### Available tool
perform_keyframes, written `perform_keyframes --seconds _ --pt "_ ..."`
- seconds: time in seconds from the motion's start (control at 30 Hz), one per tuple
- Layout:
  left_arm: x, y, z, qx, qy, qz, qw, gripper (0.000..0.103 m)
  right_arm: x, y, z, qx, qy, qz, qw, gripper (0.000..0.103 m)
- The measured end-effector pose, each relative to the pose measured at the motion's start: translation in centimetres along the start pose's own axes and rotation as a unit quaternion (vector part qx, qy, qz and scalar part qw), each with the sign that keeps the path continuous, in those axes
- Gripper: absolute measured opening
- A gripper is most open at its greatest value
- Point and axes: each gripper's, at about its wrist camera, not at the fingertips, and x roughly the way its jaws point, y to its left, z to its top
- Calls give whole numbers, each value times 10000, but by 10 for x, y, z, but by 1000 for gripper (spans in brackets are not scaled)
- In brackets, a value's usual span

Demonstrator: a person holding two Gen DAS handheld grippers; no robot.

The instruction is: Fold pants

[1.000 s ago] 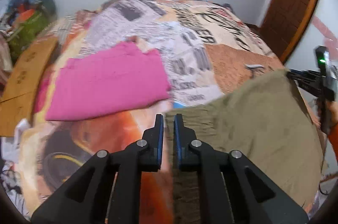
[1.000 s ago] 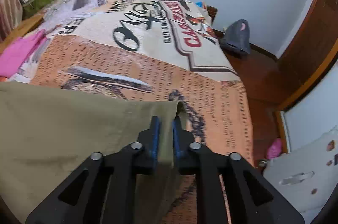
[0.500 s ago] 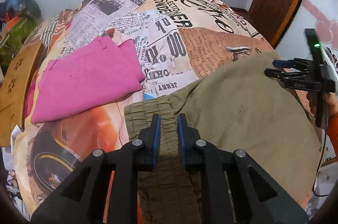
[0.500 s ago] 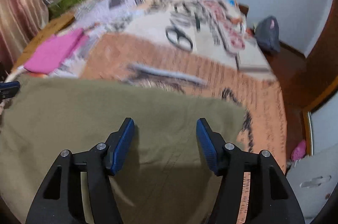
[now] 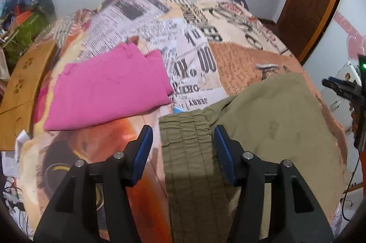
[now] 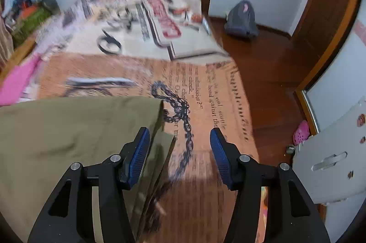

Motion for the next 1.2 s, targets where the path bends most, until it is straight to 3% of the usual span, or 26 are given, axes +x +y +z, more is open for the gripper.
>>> perform_keyframes --seconds 0.13,0.33,0.6,0.9,1.2 --pt "-45 -1 -11 -110 -222 36 9997 69 -48 21 -8 -309 -334 20 9990 51" --pt "-100 -2 -44 -371 -554 -31 9978 90 -98 53 -14 -350 -723 454 9957 51" --pt "-108 -8 -91 -792 -369 -410 9953 91 -116 109 -39 -381 -806 945 9915 52" --pt "-77 -18 -128 -1226 200 -918 9880 91 -67 165 -87 -915 -75 1189 9887 52" --pt "-57 -35 -137 -1299 463 -1506 9789 92 -60 166 -104 -1014 -65 1301 9863 52"
